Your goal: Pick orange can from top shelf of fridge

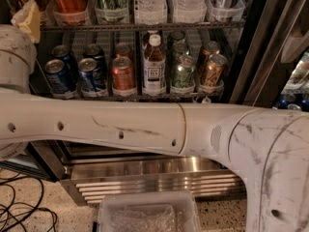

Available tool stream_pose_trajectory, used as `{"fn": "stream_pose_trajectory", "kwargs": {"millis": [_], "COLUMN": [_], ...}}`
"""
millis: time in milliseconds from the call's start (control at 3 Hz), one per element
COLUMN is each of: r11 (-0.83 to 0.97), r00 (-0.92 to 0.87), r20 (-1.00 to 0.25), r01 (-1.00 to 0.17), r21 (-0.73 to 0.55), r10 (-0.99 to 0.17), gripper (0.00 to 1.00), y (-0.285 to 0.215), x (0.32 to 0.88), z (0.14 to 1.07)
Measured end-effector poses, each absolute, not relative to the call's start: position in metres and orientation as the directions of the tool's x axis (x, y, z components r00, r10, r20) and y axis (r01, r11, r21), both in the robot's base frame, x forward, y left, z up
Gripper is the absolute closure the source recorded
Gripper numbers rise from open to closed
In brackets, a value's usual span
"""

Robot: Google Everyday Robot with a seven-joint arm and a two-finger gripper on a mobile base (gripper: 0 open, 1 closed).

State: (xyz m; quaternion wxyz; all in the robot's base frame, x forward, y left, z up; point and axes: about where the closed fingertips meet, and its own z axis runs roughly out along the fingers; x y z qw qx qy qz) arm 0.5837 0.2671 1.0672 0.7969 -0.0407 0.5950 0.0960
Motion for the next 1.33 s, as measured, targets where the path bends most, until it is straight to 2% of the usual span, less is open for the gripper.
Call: {"fn": "stream_pose_trajectory", "kwargs": {"millis": [333, 667, 1333], "r11": [0.982, 0.989, 0.978], "r00": [0.217, 0.241, 0.364], "r20": [-0.972, -0.97, -0.921], "r01": [-0.18, -0.146, -0.095], "r21": [0.052, -0.003, -0.185], "r10": [0.091, 0.033, -0.139], "gripper": [0.39, 0.4, 0.4], "y": [0.269, 0.27, 0.282], "x": [0.588, 0.603, 0.612], "z": [1.049, 1.04, 1.054]}}
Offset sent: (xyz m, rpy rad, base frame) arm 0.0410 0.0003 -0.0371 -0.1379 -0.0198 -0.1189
